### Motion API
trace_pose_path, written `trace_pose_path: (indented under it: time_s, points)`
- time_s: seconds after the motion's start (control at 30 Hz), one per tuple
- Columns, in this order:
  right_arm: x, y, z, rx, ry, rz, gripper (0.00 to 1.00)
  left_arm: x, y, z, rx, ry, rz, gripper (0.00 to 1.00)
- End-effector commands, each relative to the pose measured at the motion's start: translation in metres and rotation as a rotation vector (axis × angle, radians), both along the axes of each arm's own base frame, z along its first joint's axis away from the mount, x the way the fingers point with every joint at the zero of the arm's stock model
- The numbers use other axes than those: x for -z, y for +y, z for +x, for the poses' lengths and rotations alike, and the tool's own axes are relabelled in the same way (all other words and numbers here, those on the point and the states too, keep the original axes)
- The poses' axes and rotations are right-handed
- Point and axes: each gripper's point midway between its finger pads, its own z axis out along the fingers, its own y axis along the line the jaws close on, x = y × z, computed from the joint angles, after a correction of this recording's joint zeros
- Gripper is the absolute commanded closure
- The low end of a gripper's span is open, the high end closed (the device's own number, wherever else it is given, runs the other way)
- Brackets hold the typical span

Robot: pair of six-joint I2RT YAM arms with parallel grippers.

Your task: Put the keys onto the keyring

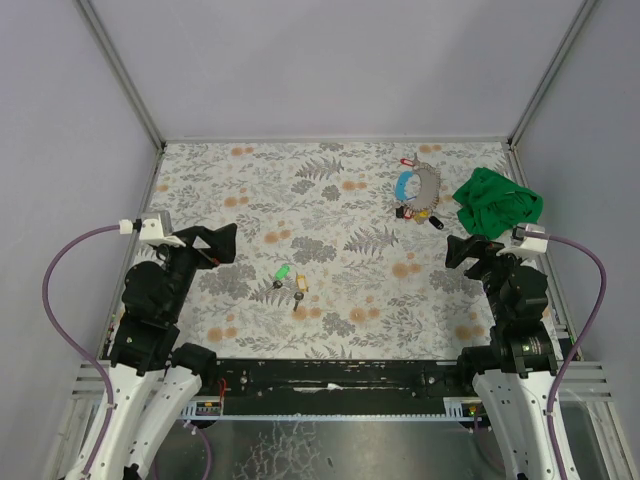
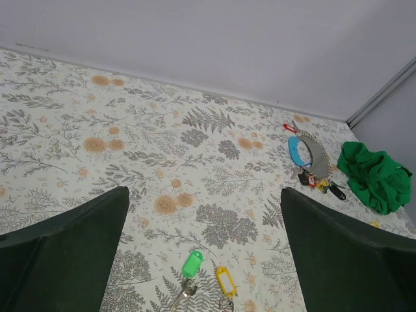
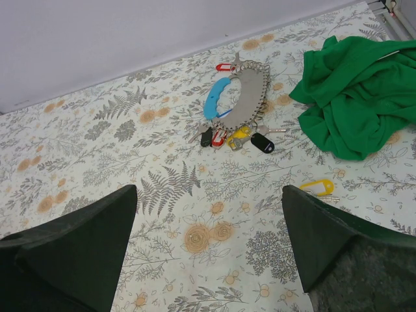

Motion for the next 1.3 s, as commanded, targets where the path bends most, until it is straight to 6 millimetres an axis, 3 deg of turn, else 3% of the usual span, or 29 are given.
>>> trace_pose_path:
  time_s: [0.0, 0.3, 0.43, 0.57, 0.8, 1.0, 1.13, 1.27]
  points:
    - [-0.02, 0.001, 0.002, -0.004, -0.063, 0.006, 0.01, 0.0, -0.002, 0.002, 0.011, -0.006, 0.002, 0.0]
    - [-0.025, 0.019, 0.014, -0.1, -0.136, 0.028, 0.01, 0.0, -0.002, 0.003, 0.009, -0.005, 0.004, 0.0]
    - [-0.02, 0.027, 0.02, -0.15, -0.087, -0.004, 0.01, 0.002, -0.001, 0.003, 0.008, 0.001, 0.013, 0.0]
    - [-0.009, 0.032, 0.04, -0.171, -0.005, 0.005, 0.01, 0.004, -0.002, 0.004, 0.014, 0.005, 0.02, 0.0]
    - [0.028, 0.024, 0.092, -0.084, 0.127, 0.032, 0.01, 0.006, -0.003, 0.004, 0.016, 0.017, 0.033, 0.0]
    - [0.048, 0.019, 0.141, -0.034, 0.136, 0.02, 0.0, 0.009, -0.002, 0.006, 0.013, 0.029, 0.045, 0.0]
    - [0.069, 0.005, 0.182, 0.077, 0.162, 0.037, 0.06, 0.01, -0.004, 0.004, 0.027, 0.029, 0.059, 0.0]
    - [0.094, 0.0, 0.223, 0.129, 0.214, 0.067, 0.21, 0.01, -0.003, 0.003, 0.03, 0.026, 0.065, 0.0]
